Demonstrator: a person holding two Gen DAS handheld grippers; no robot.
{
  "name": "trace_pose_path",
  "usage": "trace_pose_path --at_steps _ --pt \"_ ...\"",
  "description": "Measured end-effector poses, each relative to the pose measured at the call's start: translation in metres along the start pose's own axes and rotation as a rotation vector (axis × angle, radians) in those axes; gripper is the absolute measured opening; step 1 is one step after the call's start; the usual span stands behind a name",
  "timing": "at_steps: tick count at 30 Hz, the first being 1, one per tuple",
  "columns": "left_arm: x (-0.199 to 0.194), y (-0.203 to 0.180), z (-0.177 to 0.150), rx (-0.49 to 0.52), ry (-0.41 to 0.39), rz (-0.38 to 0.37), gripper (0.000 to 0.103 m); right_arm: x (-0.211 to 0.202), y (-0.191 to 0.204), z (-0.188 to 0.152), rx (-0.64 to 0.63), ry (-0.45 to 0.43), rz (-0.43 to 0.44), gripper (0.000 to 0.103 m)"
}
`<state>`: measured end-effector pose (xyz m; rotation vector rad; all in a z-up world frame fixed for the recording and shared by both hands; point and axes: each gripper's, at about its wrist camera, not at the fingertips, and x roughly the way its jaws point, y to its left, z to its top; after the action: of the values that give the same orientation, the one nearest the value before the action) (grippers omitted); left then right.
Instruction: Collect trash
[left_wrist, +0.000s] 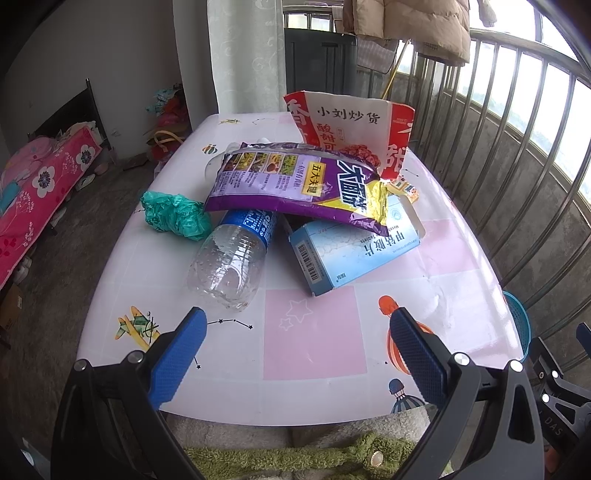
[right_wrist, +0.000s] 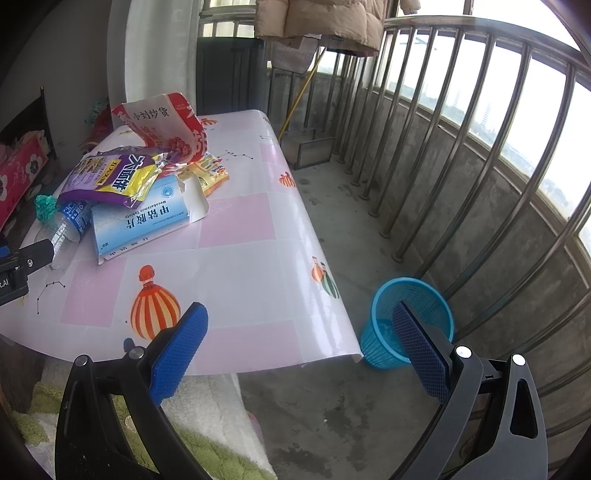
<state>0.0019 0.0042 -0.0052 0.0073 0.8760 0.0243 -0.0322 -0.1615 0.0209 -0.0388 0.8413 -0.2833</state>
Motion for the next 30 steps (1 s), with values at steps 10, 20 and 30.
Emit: trace_pose_path --at_steps 10,20,30 --pt "0.0 0.001 0.0 0.0 0.001 0.0 0.097 0.0 0.0 0.0 0.0 0.0 0.001 0.095" --pt "0.001 0.003 0.0 -0.001 0.001 0.006 0.097 0.001 0.004 0.001 0.0 -0.001 0.007 0.095" --pt "0.005 0.012 0.0 -0.017 0.004 0.031 0.097 0.003 0.015 0.007 -0.007 -0.01 0.04 0.095"
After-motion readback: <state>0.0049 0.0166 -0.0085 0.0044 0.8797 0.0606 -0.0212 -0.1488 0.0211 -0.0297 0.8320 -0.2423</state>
